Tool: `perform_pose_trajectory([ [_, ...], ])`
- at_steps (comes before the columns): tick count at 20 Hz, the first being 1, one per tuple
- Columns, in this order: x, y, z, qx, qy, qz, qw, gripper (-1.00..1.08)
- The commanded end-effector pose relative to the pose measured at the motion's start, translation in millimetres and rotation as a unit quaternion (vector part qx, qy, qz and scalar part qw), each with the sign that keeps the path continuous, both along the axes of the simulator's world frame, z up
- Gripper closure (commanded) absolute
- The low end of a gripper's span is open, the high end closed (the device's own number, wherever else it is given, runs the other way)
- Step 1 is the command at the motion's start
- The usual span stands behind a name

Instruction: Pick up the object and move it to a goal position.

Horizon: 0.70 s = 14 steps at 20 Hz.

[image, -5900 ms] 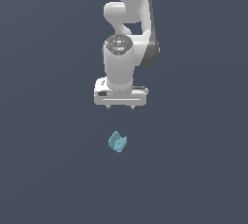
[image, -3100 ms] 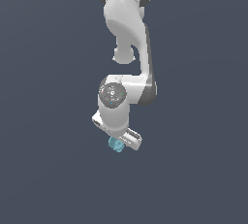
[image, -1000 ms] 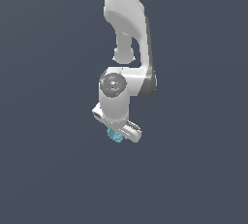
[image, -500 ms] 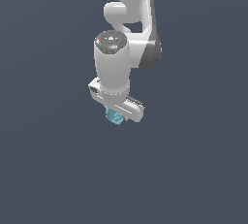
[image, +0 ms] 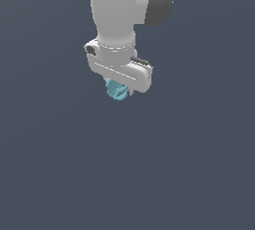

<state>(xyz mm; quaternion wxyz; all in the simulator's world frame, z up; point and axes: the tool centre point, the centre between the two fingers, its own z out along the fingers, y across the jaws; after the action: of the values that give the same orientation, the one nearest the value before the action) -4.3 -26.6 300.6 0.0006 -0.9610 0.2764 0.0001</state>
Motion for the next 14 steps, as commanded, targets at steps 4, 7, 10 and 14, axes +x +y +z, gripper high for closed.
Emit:
perform_pose_trajectory([
  [4,-22.9,0.1,62.3,0.000,0.000,0.000,1.0000,1.08],
  [7,-33.2,0.2,92.3,0.000,0.000,0.000,1.0000,1.08],
  [10,-41.8,0.3,118.4,0.000,0.000,0.000,1.0000,1.08],
  [14,-50.1,0.5,145.5,0.000,0.000,0.000,1.0000,1.08],
])
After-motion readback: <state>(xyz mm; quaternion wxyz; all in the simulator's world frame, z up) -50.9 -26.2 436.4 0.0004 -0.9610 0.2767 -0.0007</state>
